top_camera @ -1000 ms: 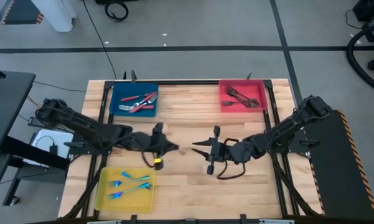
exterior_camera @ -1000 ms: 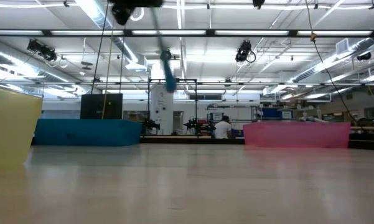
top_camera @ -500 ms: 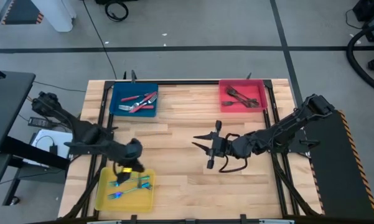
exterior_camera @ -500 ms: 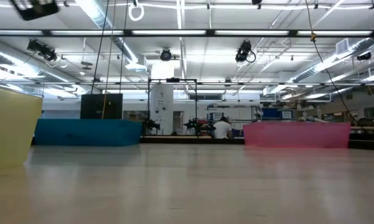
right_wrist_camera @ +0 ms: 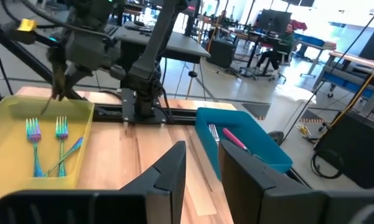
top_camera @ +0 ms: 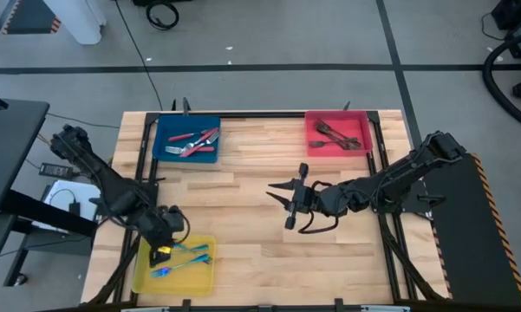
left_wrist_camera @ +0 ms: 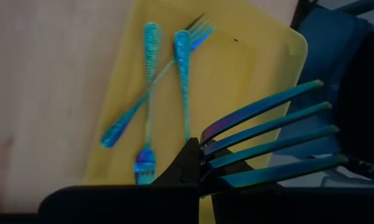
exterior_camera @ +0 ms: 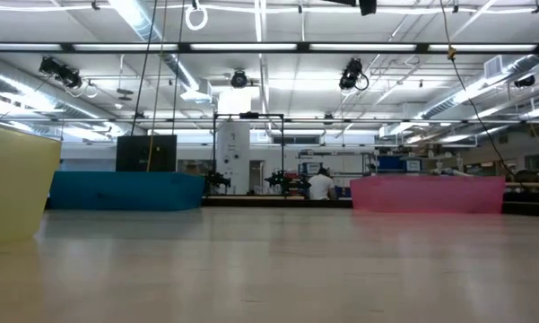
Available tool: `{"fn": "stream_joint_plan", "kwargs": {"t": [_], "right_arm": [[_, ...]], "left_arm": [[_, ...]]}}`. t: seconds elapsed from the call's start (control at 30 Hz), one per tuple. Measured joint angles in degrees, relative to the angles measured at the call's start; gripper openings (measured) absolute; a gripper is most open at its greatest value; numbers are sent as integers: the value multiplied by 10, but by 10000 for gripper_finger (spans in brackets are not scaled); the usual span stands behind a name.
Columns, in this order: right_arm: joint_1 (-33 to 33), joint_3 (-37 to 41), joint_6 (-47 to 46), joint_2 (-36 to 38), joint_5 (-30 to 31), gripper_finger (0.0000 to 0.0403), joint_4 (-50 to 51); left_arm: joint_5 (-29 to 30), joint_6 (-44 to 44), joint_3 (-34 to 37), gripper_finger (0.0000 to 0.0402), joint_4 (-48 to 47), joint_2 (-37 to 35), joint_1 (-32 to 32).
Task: Sort silverware by color (type)
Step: Put the blue fork into the yellow bin
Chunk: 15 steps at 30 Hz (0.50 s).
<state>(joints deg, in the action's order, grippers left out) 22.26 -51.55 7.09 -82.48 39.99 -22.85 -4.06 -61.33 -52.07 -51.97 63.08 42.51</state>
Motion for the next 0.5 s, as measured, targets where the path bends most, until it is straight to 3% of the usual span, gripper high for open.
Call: {"fn": "stream_joint_plan", "kwargs": {"t": [0.3, 0.5], "right_arm": [[5, 0, -17, 0, 0, 103, 4], [5, 0, -30, 0, 0, 103, 4]], "left_arm": [[-2, 24, 0, 17, 15, 102, 21], [-3, 53, 0, 60, 17, 128, 13]]}}
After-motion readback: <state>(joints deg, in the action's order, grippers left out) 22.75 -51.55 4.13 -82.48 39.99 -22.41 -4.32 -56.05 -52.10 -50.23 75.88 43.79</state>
